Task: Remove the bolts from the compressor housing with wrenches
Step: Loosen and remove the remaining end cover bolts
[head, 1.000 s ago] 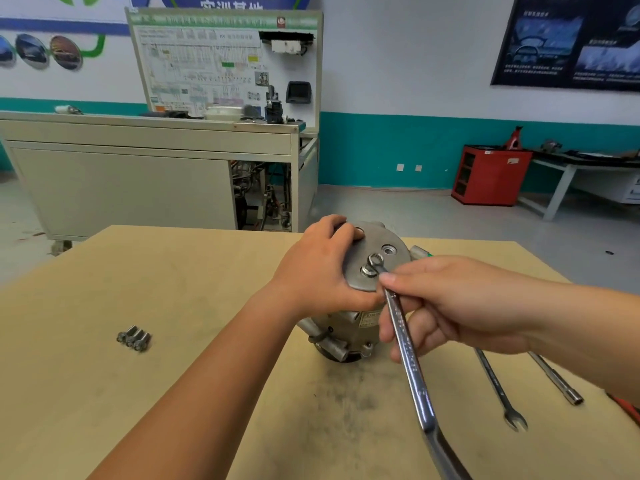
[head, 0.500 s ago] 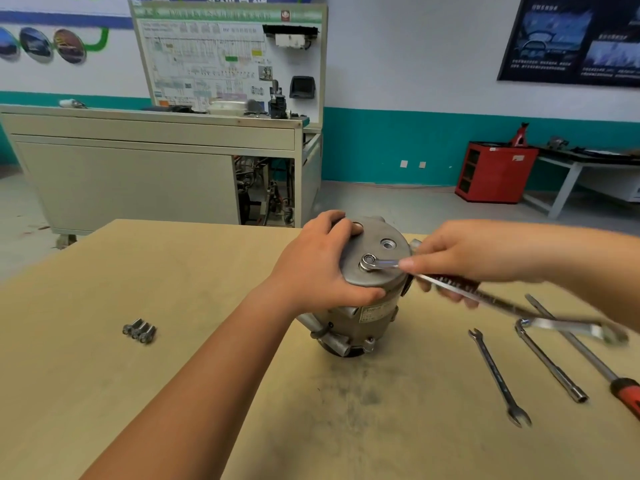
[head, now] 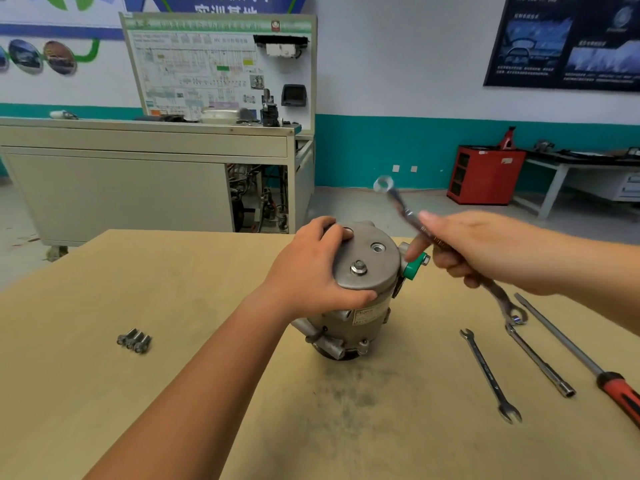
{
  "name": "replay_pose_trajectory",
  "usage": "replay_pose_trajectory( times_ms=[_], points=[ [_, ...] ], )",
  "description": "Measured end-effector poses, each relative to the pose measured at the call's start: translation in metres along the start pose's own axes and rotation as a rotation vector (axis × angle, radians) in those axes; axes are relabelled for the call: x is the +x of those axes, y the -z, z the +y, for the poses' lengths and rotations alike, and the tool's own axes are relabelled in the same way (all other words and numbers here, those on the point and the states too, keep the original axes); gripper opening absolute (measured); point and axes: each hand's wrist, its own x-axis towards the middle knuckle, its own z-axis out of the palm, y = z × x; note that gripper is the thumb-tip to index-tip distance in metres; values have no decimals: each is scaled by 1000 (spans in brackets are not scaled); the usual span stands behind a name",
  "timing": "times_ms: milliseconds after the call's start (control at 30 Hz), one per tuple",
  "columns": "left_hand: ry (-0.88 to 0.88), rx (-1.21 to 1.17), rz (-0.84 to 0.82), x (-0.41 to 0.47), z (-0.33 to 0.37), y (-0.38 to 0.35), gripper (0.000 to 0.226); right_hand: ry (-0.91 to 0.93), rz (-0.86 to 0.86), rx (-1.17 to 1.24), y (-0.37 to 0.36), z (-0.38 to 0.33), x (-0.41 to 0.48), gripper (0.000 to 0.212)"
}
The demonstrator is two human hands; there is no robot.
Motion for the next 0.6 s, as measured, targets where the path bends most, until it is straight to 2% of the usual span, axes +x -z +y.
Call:
replay_pose_trajectory(
  times_ms=[67,133,233,500,600],
  points=[
    [-5,-7,9,0,2,0,96,-12,-55,-19,-10,-2,-5,52],
    [0,-14,10,1,4,-1,93,4,-89,-90,-16,-4,-10,44],
    [0,-10,22,3,5,-3,86,10,-127,-71,-18,-7,-16,35],
    [5,-12,19,2,4,-2,82,-60,-153,205,-32,-9,-21,25],
    [17,-28,15,1,4,-2,85,-102,-184,387,-42,-12,-21,21]
  ],
)
